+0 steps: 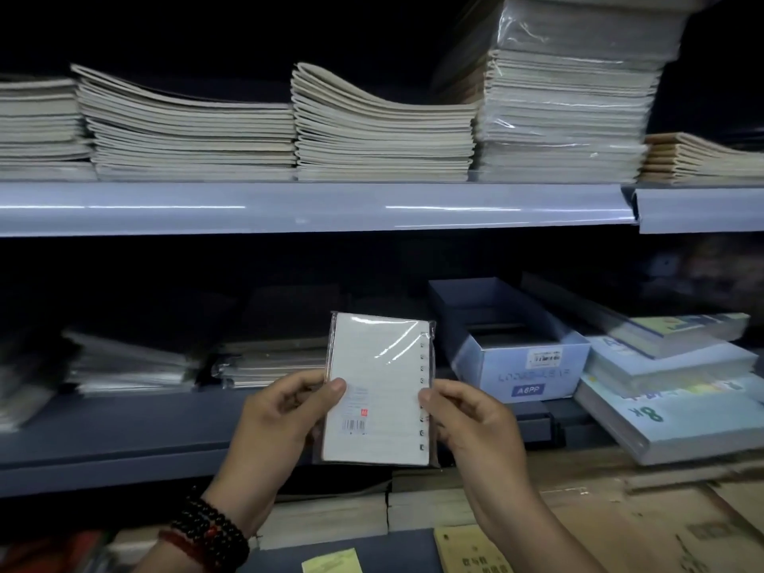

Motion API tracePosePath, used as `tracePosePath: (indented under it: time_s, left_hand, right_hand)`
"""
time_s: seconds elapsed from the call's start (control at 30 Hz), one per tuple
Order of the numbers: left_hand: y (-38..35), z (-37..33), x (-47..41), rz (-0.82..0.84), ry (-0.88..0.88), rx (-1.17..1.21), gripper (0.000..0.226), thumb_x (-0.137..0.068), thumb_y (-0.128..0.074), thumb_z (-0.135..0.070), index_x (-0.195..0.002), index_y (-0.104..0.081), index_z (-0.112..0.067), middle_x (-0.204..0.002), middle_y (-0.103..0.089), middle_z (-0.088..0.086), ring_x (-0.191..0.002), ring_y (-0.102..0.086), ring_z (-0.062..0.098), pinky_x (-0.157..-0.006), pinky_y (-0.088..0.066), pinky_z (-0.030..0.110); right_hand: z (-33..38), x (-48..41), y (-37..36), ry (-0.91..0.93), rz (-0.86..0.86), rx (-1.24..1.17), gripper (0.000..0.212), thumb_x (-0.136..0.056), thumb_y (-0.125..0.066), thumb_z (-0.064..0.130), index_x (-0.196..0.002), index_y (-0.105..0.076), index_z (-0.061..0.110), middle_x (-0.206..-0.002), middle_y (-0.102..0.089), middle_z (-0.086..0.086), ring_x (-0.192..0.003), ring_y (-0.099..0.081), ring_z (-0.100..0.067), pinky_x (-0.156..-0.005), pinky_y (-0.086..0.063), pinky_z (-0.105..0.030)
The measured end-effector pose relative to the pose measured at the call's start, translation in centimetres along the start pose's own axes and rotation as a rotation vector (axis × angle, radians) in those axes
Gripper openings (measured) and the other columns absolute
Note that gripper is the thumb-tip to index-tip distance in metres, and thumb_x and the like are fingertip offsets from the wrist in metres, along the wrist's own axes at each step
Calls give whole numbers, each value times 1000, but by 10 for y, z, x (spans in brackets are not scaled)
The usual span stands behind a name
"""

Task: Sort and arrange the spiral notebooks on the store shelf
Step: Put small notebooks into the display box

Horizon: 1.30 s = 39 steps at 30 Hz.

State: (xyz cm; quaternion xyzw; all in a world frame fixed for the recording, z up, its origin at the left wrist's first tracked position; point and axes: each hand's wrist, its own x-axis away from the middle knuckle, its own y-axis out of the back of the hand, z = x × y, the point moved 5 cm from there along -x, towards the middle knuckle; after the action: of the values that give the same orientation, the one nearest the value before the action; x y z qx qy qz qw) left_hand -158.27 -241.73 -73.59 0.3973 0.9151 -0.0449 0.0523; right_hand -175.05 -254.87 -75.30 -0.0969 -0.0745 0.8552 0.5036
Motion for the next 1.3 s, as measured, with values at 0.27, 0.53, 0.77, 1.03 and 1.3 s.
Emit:
tracePosePath:
  time_s: [0.27, 0.53, 0.77, 1.03, 1.3]
  left_hand:
    - [2, -9, 0, -5, -57, 223, 23, -98, -56, -17, -110, -75, -10, -97, -76, 17, -75, -72, 30, -66, -62, 33]
    - [4, -1, -2, 38, 84, 310, 29, -89, -65, -3, -112, -77, -17, -109, -76, 7, -88, -71, 17, -66, -54, 29]
    - [10, -2, -4, 65, 82, 212, 32, -87, -67, -2, -107, -78, -25, -97, -76, 16, -83, -68, 24, -74, -50, 38]
    - [0, 6, -2, 240, 193, 151, 39, -85, -72, -20, -123, -66, -11, -111, -75, 14, -89, -71, 31, -67, -56, 36]
    - [0, 12, -9, 71, 189, 345, 28, -90, -66, -2, -117, -70, 1, -95, -71, 18, -80, -69, 24, -68, -59, 24]
  right_hand:
    - [16, 11, -7, 351, 25, 69, 27, -83, -73, -6, -95, -72, 19, -97, -74, -2, -95, -70, -13, -81, -54, -19]
    - [1, -7, -3, 384, 24, 240, 39, -85, -69, -8, -80, -75, 31, -111, -65, 5, -97, -66, -8, -78, -51, -13]
    - [-18, -16, -4, -125, 160, -80, 35, -81, -73, 33, -104, -67, 7, -73, -52, -17, -46, -37, -16, -41, -24, -24]
    - [-5, -10, -10, -56, 133, -347, 15, -93, -62, 7, -105, -58, -2, -83, -65, -17, -60, -64, -25, -52, -56, -29]
    - [5, -10, -2, 86, -4, -150, 22, -99, -57, 8, -119, -65, 12, -96, -75, -12, -80, -73, -33, -70, -60, -33]
